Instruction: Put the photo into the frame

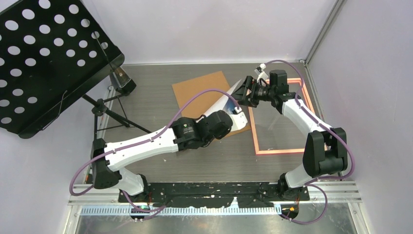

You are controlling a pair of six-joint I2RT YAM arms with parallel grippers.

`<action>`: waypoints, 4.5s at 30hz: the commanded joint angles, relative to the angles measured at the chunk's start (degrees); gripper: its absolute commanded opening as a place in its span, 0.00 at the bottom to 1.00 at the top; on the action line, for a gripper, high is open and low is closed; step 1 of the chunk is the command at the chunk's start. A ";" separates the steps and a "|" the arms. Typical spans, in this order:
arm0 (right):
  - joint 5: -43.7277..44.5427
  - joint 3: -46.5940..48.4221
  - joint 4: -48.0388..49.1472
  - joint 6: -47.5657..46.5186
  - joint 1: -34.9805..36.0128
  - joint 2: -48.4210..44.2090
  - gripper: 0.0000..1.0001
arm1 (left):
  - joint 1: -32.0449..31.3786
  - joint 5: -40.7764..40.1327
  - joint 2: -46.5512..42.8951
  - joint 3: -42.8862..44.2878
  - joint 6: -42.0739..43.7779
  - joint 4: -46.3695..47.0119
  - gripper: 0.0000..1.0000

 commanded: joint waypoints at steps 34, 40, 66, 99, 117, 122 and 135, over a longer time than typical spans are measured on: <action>2.69 -6.42 8.46 5.75 0.77 3.81 0.62 | -8.24 -2.88 13.30 7.17 0.17 2.14 0.00; 1.86 -6.35 9.95 6.80 2.02 4.69 0.52 | -8.20 -2.36 14.27 8.11 -0.11 1.66 0.00; 2.98 -8.22 12.82 9.47 -1.79 -3.68 0.05 | -8.20 -3.47 12.47 12.02 -2.06 -1.38 0.52; 4.42 13.82 -43.01 -46.96 -27.90 -8.91 0.05 | 2.60 8.21 -2.16 12.70 -4.67 -4.13 1.00; 26.97 29.75 -46.83 -60.83 -38.57 14.30 0.05 | 2.67 8.28 -0.77 12.42 -4.22 -4.72 0.99; 29.63 30.20 -44.94 -61.90 -38.10 15.64 0.05 | 2.70 8.35 -0.03 12.43 -3.73 -4.98 0.98; 33.60 27.12 -36.15 -66.22 -30.35 17.39 0.06 | 2.86 13.77 0.00 10.45 -1.71 -4.51 0.98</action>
